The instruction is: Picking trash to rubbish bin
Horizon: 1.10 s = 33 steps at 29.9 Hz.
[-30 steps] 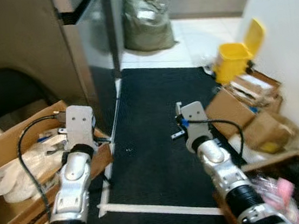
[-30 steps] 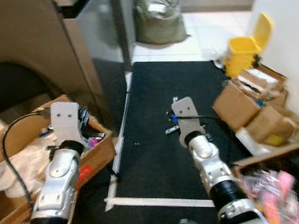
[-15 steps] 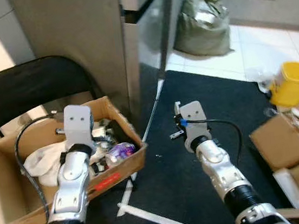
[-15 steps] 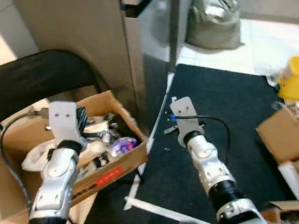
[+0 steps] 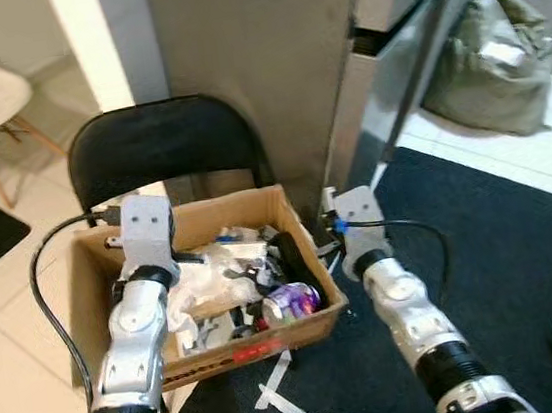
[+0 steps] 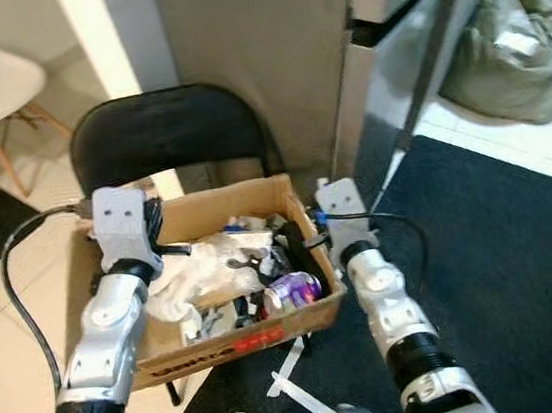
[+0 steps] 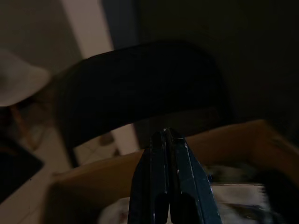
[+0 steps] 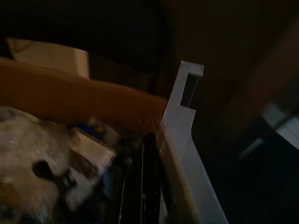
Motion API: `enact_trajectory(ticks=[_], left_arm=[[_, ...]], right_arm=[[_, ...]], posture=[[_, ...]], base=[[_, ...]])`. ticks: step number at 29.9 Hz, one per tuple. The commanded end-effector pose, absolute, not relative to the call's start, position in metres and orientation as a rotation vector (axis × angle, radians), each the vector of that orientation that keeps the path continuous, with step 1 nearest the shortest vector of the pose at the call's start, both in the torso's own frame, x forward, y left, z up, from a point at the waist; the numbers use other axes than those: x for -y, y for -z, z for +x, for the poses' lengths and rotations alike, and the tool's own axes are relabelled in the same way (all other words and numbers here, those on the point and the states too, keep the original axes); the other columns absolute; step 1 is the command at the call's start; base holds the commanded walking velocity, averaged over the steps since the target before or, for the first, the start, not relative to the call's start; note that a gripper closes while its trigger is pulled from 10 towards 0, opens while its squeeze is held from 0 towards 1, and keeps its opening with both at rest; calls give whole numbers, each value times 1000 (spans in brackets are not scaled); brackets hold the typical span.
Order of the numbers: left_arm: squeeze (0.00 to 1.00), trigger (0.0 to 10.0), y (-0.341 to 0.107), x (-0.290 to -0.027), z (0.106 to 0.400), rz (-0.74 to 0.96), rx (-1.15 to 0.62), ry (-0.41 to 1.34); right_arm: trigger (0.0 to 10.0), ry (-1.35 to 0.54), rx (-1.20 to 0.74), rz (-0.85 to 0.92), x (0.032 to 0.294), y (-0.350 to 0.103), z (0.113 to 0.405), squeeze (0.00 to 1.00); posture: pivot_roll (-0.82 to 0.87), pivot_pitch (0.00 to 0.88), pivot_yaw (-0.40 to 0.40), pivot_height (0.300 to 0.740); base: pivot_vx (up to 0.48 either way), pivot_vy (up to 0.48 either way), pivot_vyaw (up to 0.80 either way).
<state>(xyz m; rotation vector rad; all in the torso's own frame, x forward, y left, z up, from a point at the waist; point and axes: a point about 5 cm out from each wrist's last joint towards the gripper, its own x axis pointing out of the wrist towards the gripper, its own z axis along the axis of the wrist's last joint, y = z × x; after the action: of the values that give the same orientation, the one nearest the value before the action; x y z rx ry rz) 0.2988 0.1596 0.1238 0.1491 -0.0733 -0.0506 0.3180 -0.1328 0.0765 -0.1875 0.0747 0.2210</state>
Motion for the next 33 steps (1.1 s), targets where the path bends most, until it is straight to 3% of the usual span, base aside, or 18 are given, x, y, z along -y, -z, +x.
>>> enact_trajectory(ticks=[1,4,12,21,23,25,33], left_arm=[[0,10000,-119,-157,297,152,53,60],[0,10000,-119,-157,297,153,53,61],[0,10000,-115,-155,297,143,14,96],[31,10000,-90,-143,286,184,-164,328],[20,10000,-84,-136,277,206,-224,489],[24,10000,-82,-134,273,213,-240,541],[8,10000,-82,-138,276,222,-245,523]], right_arm=[[10000,-216,-79,-193,138,-75,316,0],[10000,-218,-77,-194,137,-75,316,0],[10000,-203,-87,-161,139,-74,317,0],[10000,-280,-239,-235,142,-55,314,0],[10000,-321,-285,-282,143,-49,312,0],[10000,-330,-296,-294,144,-47,311,0],[10000,-387,-345,-316,148,-44,311,0]], posture=[[50,39,-22,740],[50,39,-22,740],[53,41,-21,740],[56,37,-26,740],[55,32,-31,740],[54,30,-31,740],[55,21,-35,740]], base=[[300,0,731],[296,0,750],[169,0,0],[0,0,0],[0,0,0],[0,0,0],[0,0,0]])
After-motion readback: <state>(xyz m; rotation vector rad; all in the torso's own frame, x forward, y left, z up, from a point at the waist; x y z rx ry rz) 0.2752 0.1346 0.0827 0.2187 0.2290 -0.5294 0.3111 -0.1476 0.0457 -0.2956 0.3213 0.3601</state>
